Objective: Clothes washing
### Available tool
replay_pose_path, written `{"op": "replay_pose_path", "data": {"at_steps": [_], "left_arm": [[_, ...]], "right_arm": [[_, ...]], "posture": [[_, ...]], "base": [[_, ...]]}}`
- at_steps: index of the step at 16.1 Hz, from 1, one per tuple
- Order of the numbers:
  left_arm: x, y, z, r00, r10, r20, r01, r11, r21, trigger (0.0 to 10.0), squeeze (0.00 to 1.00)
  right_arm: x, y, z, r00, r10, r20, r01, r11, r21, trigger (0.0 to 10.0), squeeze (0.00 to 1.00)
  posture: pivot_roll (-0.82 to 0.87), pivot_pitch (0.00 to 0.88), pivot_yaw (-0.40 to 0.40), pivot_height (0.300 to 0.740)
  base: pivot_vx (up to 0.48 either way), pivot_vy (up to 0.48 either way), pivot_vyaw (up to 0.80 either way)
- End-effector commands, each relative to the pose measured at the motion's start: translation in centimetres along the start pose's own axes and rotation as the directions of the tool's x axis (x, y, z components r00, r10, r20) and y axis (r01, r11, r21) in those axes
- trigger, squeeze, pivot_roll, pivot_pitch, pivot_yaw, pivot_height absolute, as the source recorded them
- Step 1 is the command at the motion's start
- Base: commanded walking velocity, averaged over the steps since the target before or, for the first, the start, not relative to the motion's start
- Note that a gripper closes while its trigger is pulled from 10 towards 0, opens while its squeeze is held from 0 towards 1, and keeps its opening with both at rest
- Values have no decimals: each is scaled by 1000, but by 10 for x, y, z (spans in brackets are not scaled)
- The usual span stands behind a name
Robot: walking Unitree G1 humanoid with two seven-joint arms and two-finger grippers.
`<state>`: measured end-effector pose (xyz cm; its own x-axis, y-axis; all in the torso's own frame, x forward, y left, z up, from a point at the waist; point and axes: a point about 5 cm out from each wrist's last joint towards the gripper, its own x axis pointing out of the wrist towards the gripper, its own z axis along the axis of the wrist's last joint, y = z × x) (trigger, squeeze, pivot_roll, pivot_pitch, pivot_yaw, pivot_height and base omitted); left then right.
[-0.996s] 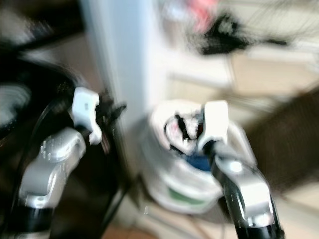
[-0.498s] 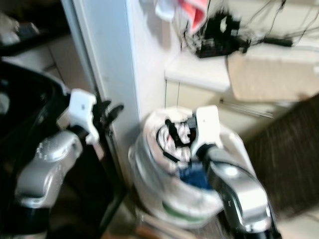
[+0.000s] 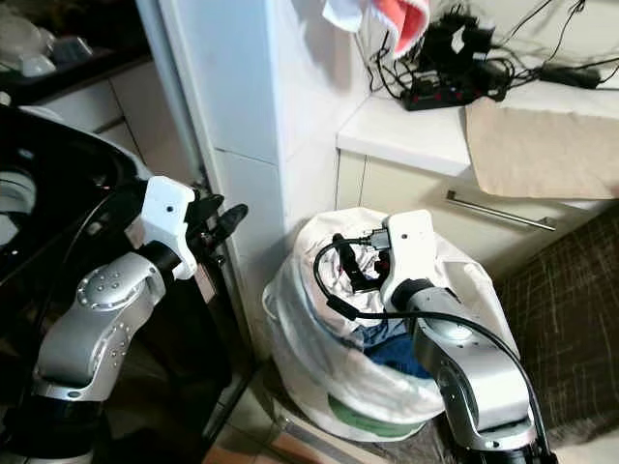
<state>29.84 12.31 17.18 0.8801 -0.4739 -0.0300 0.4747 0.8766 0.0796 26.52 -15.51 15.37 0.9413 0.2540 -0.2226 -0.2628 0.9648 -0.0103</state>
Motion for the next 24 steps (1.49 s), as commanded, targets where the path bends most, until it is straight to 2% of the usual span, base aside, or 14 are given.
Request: {"op": "replay_pose_path", "data": {"at_steps": [1, 5, 7, 11, 17, 18, 20, 24], "left_arm": [[-1, 1, 1, 1000, -3, 4, 3, 1000, 6, 10000, 0], [-1, -1, 2, 1000, -7, 10, 7, 1000, 4, 10000, 0], [-2, -2, 7, 999, 6, 36, -8, 998, 55, 10000, 0], [1, -6, 12, 998, 23, 62, -26, 998, 57, 10000, 0], [3, -6, 11, 997, 57, 59, -60, 997, 45, 10000, 0], [3, -3, 11, 994, 93, 61, -93, 996, -6, 10000, 0], [3, -1, 10, 994, 90, 58, -90, 996, 4, 10000, 0], [3, 4, 7, 989, 137, 59, -133, 989, -58, 10000, 0]], "right_arm": [[-1, 1, 2, 1000, 6, 2, -6, 1000, -2, 10000, 0], [-1, 1, 9, 999, 11, 44, -10, 1000, -9, 10000, 0], [-2, 1, 13, 998, 15, 63, -15, 1000, -8, 10000, 0], [-5, -3, 20, 994, 17, 106, -17, 1000, -1, 10000, 0], [-6, -5, 20, 994, 10, 110, -10, 1000, -2, 10000, 0], [-5, -6, 19, 994, 1, 106, 0, 1000, -6, 10000, 0], [-5, -8, 18, 995, -9, 100, 10, 1000, -10, 10000, 0], [-3, -8, 13, 998, -4, 70, 6, 999, -36, 10000, 0]], "posture": [[-101, 0, 42, 740], [-100, 0, 39, 740], [-101, 0, 38, 740], [-102, 0, 35, 740], [-106, 0, 41, 740], [-106, 0, 41, 740], [-104, 0, 37, 740], [-104, 0, 36, 740]], "base": [[0, 476, 0], [0, 475, 0], [0, 0, 0], [0, -480, 0], [0, -480, 0], [0, 0, 0], [0, 0, 0], [298, 0, 513]]}}
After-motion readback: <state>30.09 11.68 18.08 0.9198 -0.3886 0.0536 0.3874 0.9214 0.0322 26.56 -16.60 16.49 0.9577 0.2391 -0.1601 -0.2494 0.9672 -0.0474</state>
